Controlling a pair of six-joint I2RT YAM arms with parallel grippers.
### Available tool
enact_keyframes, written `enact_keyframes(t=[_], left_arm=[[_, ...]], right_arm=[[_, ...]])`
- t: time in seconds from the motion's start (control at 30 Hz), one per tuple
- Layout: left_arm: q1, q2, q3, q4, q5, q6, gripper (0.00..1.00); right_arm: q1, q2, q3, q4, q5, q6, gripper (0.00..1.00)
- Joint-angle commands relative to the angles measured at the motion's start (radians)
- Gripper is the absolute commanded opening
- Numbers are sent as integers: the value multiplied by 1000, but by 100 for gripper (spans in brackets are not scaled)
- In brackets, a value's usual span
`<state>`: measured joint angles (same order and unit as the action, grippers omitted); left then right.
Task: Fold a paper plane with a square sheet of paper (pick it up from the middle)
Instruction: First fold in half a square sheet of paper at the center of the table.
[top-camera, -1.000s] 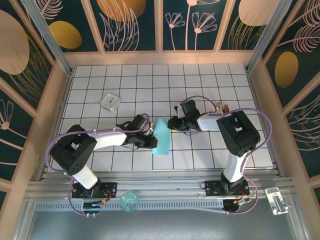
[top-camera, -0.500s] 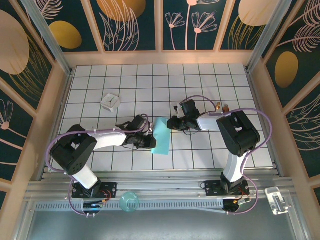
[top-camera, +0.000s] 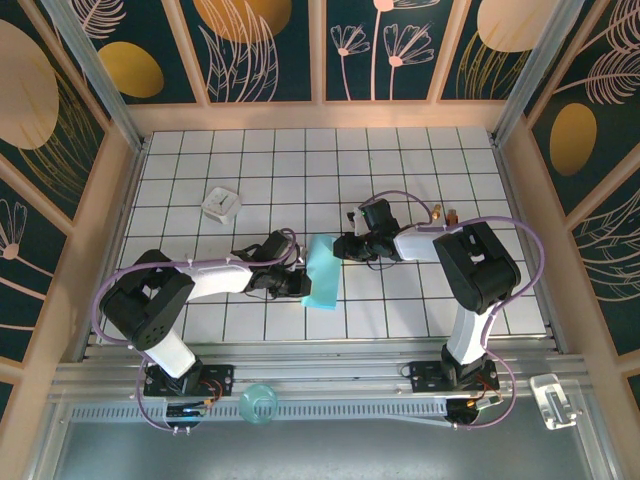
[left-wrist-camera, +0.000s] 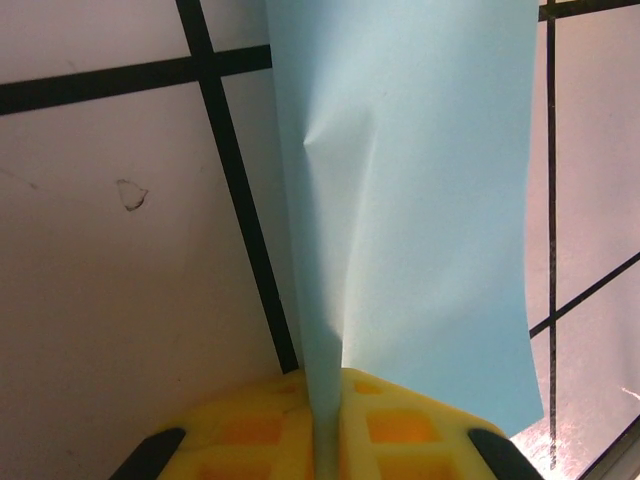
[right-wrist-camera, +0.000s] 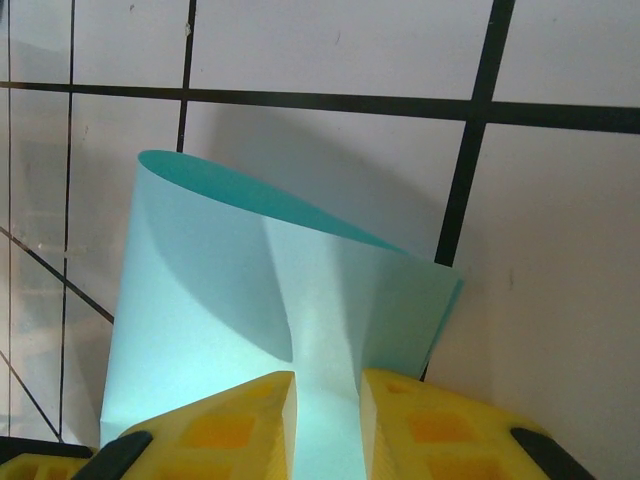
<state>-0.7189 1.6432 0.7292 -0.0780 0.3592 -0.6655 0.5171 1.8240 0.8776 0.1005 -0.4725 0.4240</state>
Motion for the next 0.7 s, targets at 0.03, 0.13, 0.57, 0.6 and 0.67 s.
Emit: enact_keyframes(t=[0.03, 0.13, 0.57, 0.6, 0.67], left_arm=[[-4, 21, -21, -14, 2, -22, 13], [-4, 22, -23, -16, 1, -23, 13], [-5, 24, -8, -54, 6, 7, 13], [-5, 23, -7, -54, 4, 6, 13], [-5, 22, -4, -57, 2, 4, 12]], right_arm=[[-14, -10, -7, -14, 32, -24, 25], [-16, -17, -12, -5, 14, -20, 25], [-16, -21, -14, 0, -2, -21, 26], [-16, -20, -13, -3, -2, -22, 25], [-16, -28, -13, -7, -4, -25, 25]])
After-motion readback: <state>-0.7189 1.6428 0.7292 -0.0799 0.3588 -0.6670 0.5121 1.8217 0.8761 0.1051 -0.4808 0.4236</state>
